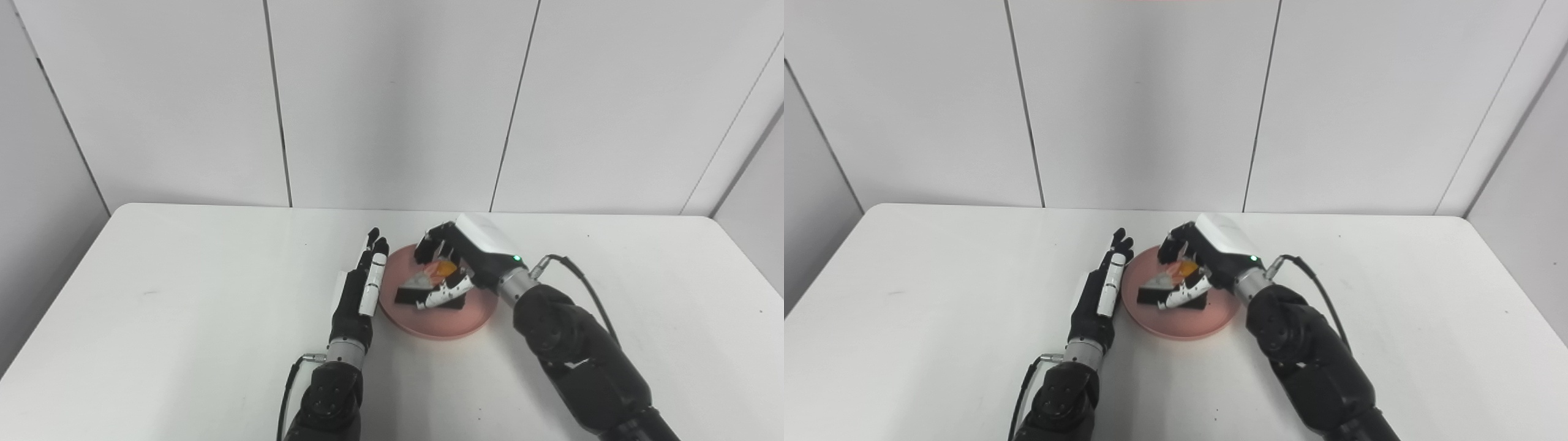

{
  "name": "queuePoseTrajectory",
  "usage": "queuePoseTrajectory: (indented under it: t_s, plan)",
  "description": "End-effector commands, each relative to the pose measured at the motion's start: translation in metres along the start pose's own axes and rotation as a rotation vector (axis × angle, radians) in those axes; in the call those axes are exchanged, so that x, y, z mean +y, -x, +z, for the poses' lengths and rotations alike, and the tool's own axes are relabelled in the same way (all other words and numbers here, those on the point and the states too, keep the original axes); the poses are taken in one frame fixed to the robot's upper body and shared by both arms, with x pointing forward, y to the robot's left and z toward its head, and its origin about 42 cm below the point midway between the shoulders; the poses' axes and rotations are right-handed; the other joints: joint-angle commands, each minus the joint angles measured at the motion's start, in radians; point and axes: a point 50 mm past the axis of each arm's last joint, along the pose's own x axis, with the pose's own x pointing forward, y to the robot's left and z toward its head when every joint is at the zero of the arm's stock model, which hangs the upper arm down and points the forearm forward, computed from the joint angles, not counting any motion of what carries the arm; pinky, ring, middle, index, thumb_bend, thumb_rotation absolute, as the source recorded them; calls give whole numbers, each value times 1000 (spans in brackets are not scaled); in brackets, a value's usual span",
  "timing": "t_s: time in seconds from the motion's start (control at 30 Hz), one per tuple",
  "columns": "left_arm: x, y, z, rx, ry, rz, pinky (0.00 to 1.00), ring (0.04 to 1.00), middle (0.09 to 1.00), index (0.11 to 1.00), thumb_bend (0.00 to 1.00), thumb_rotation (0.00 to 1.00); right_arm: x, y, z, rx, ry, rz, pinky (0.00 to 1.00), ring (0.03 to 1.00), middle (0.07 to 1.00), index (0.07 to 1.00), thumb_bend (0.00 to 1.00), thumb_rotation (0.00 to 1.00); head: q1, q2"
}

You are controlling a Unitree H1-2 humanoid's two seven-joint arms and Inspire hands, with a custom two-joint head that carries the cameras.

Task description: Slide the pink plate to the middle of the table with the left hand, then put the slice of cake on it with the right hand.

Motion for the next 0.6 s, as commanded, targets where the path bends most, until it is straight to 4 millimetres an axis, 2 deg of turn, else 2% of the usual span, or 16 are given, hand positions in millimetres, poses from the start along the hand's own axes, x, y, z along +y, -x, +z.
queuePoseTrajectory:
  t_s: [0.0, 0.07, 0.17, 0.23, 0.27, 0.3, 0.37, 0.4, 0.47, 0.5, 0.57]
  plan:
    - [-3, 12, -19, 56, 6, 3, 1000, 992, 985, 978, 566, 1000, -30, -10, 13, -84, 63, -89, 258, 390, 493, 501, 514, 0, -2, 0]
    - [-2, 13, -19, 56, 11, 7, 998, 991, 984, 972, 564, 1000, -28, -11, 10, -73, 72, -83, 250, 385, 492, 503, 513, 0, -5, -2]
    - [-1, 13, -19, 51, 2, 8, 987, 983, 980, 965, 554, 1000, -27, -11, 6, -77, 101, -67, 291, 383, 496, 511, 513, 0, -9, 0]
    - [-1, 13, -19, 49, 4, 8, 991, 985, 982, 967, 556, 1000, -25, -10, 2, -96, 121, -54, 356, 392, 492, 520, 514, 0, -10, -2]
    - [-1, 13, -19, 46, 11, 9, 991, 985, 982, 965, 552, 1000, -23, -9, -1, -105, 116, -44, 459, 542, 495, 504, 522, 0, -11, 0]
    - [-1, 13, -19, 43, 13, 6, 991, 985, 982, 964, 549, 1000, -22, -8, -2, -110, 110, -37, 528, 636, 614, 501, 521, 66, -12, 0]
    - [0, 12, -18, 41, 10, 1, 995, 988, 985, 967, 547, 1000, -22, -4, -4, -123, 101, -32, 663, 775, 779, 713, 714, 162, -13, 0]
    - [0, 12, -18, 43, 21, 2, 995, 989, 985, 967, 548, 1000, -24, -2, -4, -132, 97, -34, 689, 798, 804, 745, 741, 182, -14, 0]
    - [0, 12, -18, 44, 29, 2, 997, 990, 990, 975, 545, 1000, -26, 2, -5, -150, 91, -41, 841, 903, 898, 835, 771, 309, -15, -1]
    - [0, 11, -18, 42, 15, 2, 997, 991, 990, 975, 544, 1000, -28, 5, -5, -159, 86, -45, 850, 909, 904, 840, 773, 318, -15, -1]
    - [1, 11, -18, 41, 3, -1, 998, 991, 988, 973, 546, 1000, -32, 10, -5, -178, 72, -52, 943, 973, 971, 882, 778, 391, -17, -1]
